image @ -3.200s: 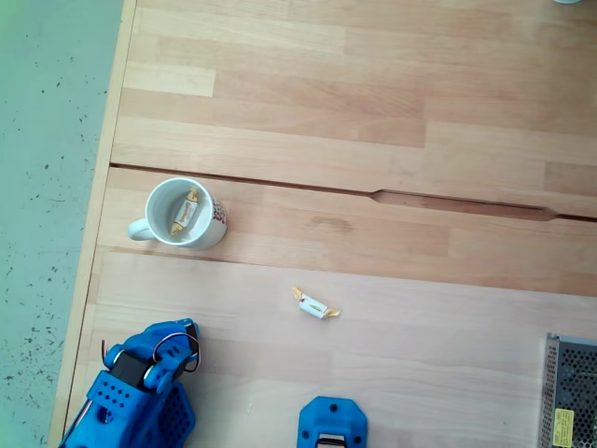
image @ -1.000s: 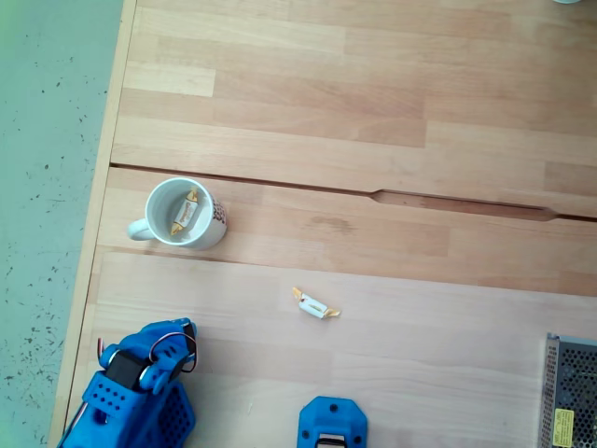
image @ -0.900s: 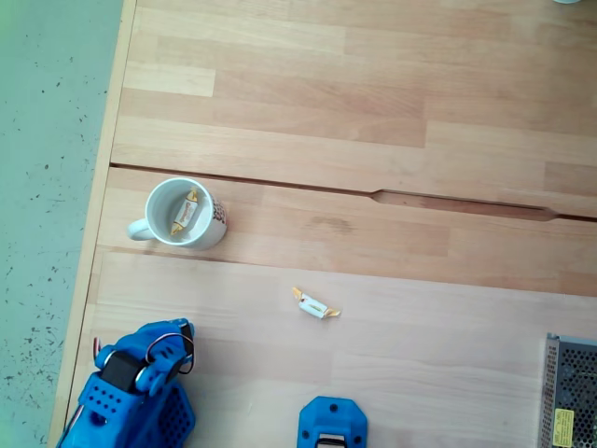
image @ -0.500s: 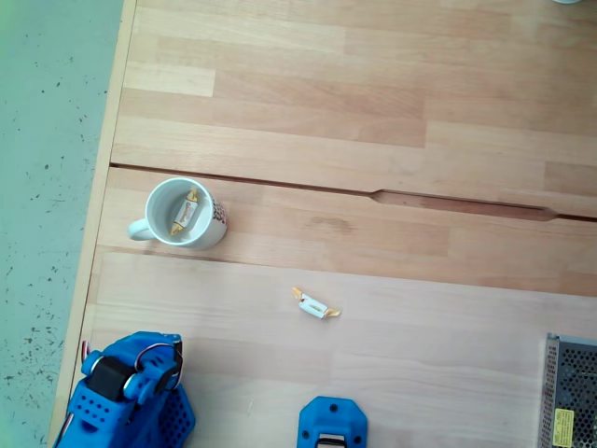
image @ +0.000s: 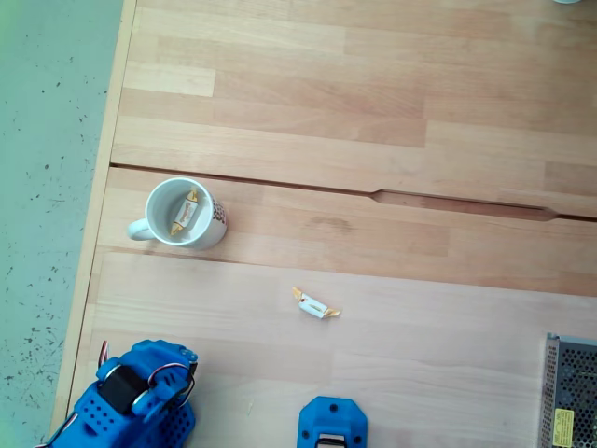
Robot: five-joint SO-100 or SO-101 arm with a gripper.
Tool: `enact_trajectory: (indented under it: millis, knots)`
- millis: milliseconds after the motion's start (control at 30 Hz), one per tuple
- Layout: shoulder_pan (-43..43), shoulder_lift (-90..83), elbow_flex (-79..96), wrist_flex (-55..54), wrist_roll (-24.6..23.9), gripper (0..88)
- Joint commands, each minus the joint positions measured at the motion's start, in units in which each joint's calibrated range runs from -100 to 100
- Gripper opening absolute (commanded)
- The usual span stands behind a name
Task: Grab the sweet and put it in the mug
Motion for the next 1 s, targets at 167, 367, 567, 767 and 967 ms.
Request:
enact_trajectory:
  millis: [167, 367, 567, 767, 967]
  knots:
    - [1.4, 0.9, -3.8, -2.6, 0.0, 0.0]
    - [1.1, 9.4, -4.0, -2.3, -0.5, 0.0]
    - [1.5, 22.0, -11.6, -2.2, -0.5, 0.0]
    - [4.8, 32.5, -19.2, -2.2, 0.0, 0.0]
    - [8.4, 39.2, -25.3, -2.8, 0.0, 0.0]
